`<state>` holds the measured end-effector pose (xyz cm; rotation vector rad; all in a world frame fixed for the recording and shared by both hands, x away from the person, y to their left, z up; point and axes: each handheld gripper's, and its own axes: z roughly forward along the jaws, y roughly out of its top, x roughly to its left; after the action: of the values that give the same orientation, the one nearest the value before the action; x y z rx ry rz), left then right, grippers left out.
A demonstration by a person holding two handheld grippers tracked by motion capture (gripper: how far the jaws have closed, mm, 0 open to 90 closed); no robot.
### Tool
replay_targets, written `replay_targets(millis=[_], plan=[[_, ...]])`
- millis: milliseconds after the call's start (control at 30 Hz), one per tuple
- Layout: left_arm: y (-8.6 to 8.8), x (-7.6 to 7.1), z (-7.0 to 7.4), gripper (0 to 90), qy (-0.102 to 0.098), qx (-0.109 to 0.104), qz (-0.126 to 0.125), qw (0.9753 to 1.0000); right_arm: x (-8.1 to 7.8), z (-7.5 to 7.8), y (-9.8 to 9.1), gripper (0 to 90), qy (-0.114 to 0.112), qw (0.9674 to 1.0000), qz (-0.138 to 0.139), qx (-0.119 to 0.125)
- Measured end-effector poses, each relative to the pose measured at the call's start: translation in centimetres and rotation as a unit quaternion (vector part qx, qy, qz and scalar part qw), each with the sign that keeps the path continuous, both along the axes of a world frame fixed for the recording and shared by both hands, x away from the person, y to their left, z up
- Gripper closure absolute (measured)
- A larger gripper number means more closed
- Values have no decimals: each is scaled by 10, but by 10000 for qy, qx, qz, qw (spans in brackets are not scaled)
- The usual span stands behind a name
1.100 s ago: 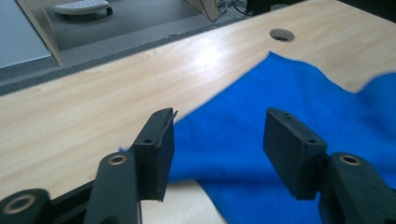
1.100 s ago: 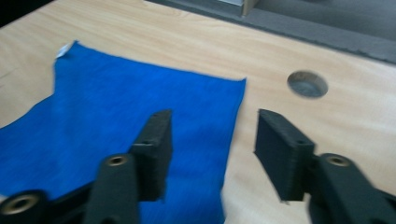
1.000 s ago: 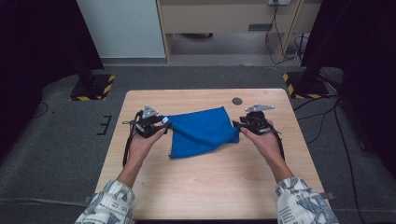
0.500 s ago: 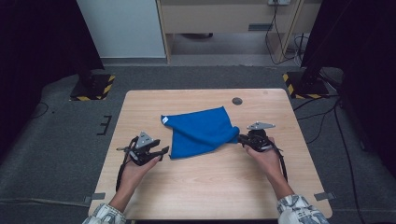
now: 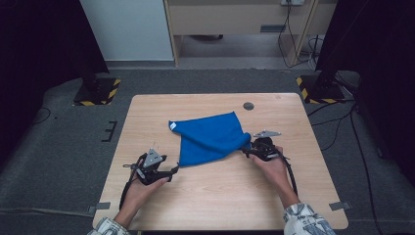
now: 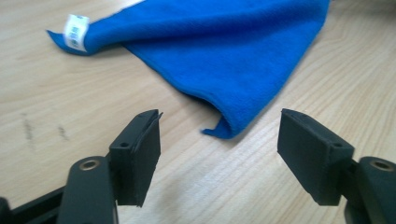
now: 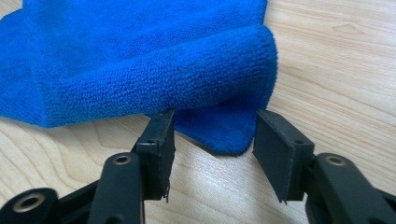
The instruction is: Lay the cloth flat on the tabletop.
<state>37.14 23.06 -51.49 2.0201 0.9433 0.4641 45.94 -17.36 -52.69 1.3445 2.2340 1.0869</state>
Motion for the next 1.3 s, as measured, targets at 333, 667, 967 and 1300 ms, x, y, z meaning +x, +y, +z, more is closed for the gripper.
replay_targets(millis=[333,667,967,1300], plan=[[-10,4,-9,218,133,109,-157,9997,1,-7,8,578,-122,9996,21,-256],[-20,7,-12,264,110,184,-251,9995,0,-6,10,879,-80,9996,73,-250],[-27,19,-14,459,217,319,-213,9990,-2,-3,11,886,-106,9997,154,-178],[-36,26,-10,842,133,563,-255,9980,-6,5,9,888,-186,9994,269,-140]])
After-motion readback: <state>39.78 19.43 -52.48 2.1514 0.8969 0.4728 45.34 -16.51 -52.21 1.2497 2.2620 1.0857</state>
